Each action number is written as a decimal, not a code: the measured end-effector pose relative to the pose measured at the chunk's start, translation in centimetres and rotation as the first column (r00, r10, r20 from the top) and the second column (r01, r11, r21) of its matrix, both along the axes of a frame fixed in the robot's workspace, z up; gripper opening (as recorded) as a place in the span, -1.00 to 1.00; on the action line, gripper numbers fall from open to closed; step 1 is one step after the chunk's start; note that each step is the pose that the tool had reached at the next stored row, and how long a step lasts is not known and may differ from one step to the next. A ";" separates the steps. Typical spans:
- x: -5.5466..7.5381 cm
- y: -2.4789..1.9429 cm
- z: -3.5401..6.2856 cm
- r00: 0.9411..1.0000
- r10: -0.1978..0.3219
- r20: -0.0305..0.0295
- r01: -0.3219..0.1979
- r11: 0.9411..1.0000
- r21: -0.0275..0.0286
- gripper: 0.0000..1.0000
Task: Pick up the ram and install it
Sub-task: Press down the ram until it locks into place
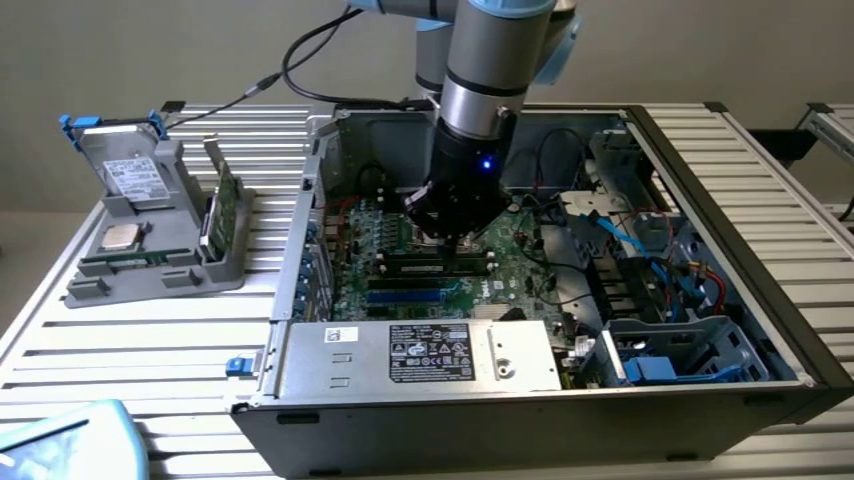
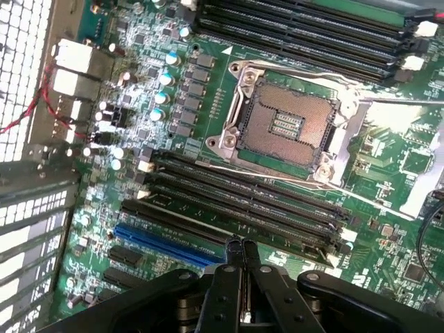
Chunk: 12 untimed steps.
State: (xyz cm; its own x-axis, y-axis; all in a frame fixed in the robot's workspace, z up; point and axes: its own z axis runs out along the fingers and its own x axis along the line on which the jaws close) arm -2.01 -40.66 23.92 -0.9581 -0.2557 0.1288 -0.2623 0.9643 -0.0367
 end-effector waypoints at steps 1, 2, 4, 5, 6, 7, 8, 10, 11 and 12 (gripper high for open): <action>0.0 0.00 -0.03 1.000 -0.017 0.000 0.017 1.000 0.000 -0.79; 0.0 0.00 -0.05 0.999 -0.035 0.000 0.035 0.999 0.000 -0.79; 0.0 0.00 -0.10 0.998 -0.069 0.000 0.069 0.998 0.000 -0.79; 0.0 0.00 -0.12 0.996 -0.085 0.000 0.085 0.996 0.000 -0.79; 0.0 0.00 -0.13 0.995 -0.102 0.000 0.102 0.995 0.000 -0.79; 0.0 0.00 -0.15 0.993 -0.118 0.000 0.118 0.993 0.000 -0.79; 0.0 0.00 -0.16 0.991 -0.134 0.000 0.134 0.991 0.000 -0.79; 0.0 0.00 -0.18 0.987 -0.163 0.000 0.163 0.987 0.000 -0.79; 0.0 0.00 -0.19 0.984 -0.177 0.000 0.177 0.984 0.000 -0.79; 0.0 0.00 -0.20 0.982 -0.191 0.000 0.191 0.982 0.000 -0.79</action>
